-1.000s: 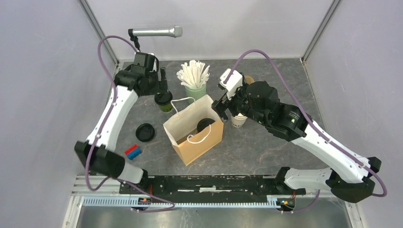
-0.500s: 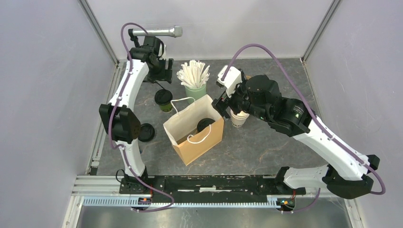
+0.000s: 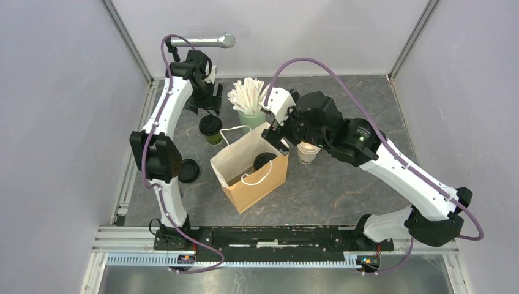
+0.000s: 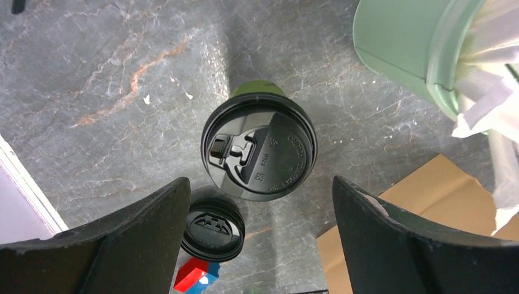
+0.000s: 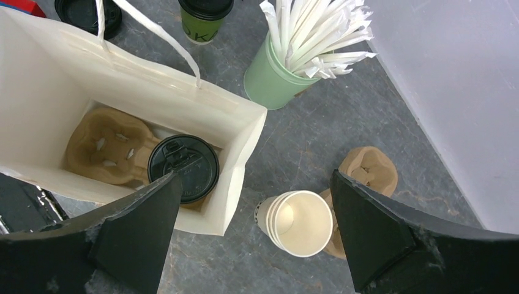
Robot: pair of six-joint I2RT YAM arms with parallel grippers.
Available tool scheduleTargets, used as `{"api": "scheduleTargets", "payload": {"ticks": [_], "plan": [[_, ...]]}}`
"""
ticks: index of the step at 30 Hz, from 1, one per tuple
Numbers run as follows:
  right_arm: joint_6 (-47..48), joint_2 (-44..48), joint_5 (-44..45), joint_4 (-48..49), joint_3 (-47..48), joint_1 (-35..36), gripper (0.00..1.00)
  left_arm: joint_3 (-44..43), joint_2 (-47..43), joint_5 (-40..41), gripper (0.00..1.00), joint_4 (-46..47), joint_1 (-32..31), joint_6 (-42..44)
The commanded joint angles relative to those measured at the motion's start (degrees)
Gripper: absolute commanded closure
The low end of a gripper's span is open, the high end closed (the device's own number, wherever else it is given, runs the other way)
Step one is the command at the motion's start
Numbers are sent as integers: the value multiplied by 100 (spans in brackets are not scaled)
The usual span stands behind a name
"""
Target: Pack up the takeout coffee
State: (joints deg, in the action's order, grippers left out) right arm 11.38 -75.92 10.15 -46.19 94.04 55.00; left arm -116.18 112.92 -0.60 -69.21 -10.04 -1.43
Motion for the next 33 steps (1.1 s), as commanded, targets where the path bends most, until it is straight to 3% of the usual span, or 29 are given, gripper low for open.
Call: {"api": "scheduleTargets", "payload": {"ticks": [1,11,19,33], "plan": [[136,-88,53,-59,451,-11,2,137,34,-52,8,-202,-28,334],[106,-301,-15,-98,597,-14,2,-121,479,-85,7,-182,-248,646],[110,-352,15,-153,658,-16,2,-167,369,447,6,-183,-339,708],[156,-354,118,-99,683,-14,2,-47,384,633,3,-129,-316,789]]}}
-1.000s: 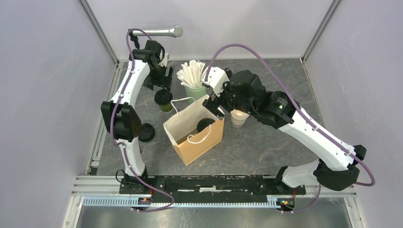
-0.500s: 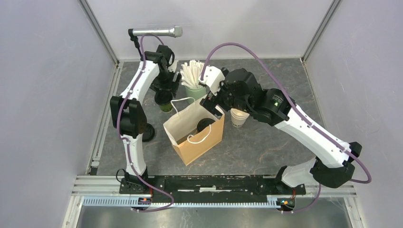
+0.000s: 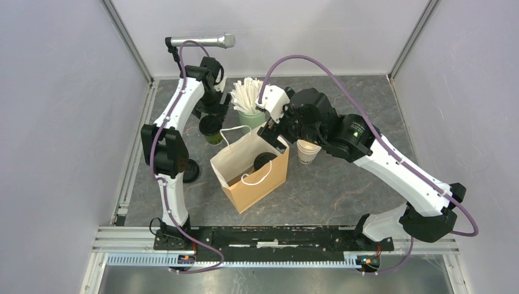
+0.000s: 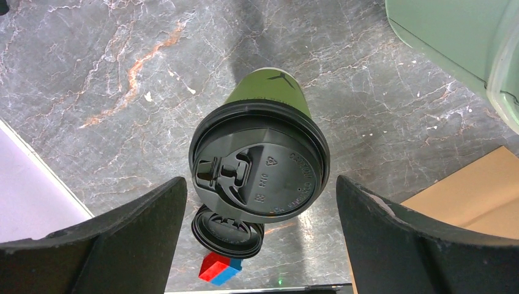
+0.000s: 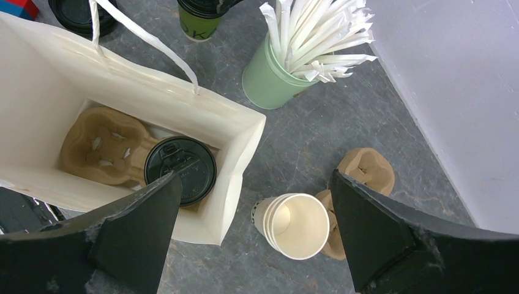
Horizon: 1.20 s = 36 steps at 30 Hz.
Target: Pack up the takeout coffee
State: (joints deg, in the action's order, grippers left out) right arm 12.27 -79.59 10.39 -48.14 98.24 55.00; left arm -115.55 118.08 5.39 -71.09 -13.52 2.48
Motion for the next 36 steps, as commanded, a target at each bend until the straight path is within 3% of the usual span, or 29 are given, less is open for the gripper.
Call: {"api": "scheduleTargets", "payload": {"ticks": [1,36], "plan": [[65,17,125,90,266,-14,2,-110,-144,46,3,58,33,402],[12,20,103,165,126,-17,2,513,-362,-202,8,138,121,549]]}}
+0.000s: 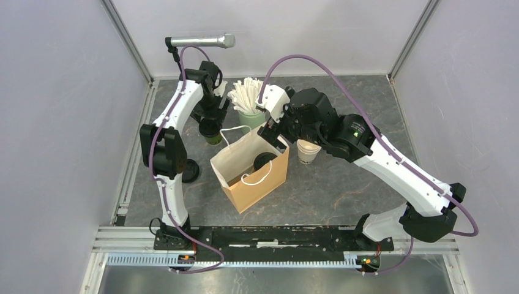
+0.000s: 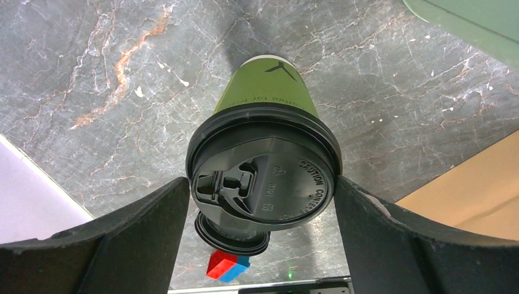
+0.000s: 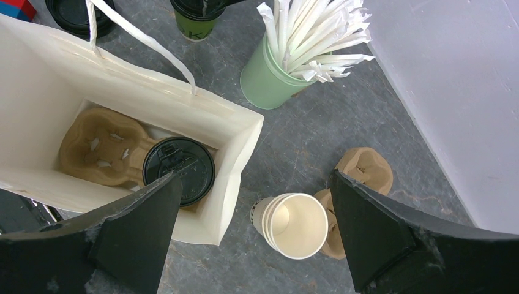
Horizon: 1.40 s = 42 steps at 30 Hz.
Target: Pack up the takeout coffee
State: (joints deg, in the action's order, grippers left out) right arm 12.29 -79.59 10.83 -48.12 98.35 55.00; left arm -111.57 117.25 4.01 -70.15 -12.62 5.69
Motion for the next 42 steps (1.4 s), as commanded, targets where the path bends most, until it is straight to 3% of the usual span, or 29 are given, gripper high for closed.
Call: {"api": "scheduleTargets", "payload": {"ticks": [1,15,19,27,37,42], "plan": [[17,23,55,162,109,-20,2,130,-304,-73,8,52,39,230],[-527,-345,88,44,500,-290,2,-9,-481,-299,31,63,56,30],[-719,-533,-220,55,577,-547,8,-38,-673,-499,34,62,6,-325],[-725,-883,-954,102,546,-1043,32,-61,-1160,-719,36,69,-74,-947],[-1037,-832,-2044,201,108,-1099,36,110,-1779,-867,40,-54,-106,-1189],[-1100,-886,-1878,-52,-58,-1099,42,52,-1948,-869,40,-282,-211,-1219]]}}
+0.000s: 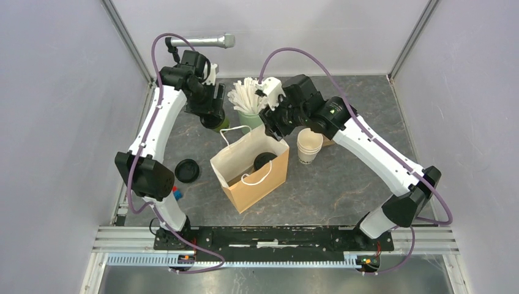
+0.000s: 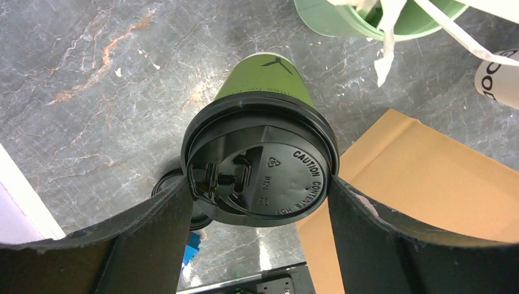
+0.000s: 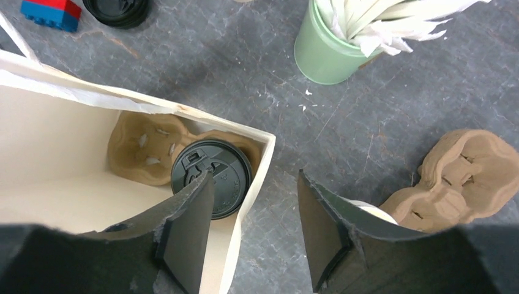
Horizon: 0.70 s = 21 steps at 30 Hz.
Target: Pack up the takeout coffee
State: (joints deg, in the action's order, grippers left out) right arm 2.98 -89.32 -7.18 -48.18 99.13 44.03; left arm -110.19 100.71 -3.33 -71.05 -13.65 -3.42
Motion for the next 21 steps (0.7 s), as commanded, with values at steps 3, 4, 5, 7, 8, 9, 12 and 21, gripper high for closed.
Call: {"api": "scheduleTargets", "payload": {"ticks": [3,4,5,7,8,9,12,21], "plan": [[-24,29,91,-33,-227,0,53,-188,-386,-200,40,-354,-223,-335],[25,-23,135,-45,-195,1,56,-226,-408,-211,40,-419,-261,-335],[42,-118,200,-73,-107,0,60,-255,-453,-222,40,-463,-319,-335],[45,-283,279,-202,120,0,68,-279,-545,-229,40,-541,-404,-344],[32,-319,275,-211,164,0,73,-296,-597,-222,40,-576,-431,-345],[-1,-316,263,-163,156,-4,79,-308,-646,-209,40,-600,-449,-344],[-177,-199,336,-3,7,0,97,-501,-797,-194,42,-613,-450,-363],[-1331,1158,1085,944,-1648,8,100,-1392,-985,-568,43,-659,-623,-502]]}}
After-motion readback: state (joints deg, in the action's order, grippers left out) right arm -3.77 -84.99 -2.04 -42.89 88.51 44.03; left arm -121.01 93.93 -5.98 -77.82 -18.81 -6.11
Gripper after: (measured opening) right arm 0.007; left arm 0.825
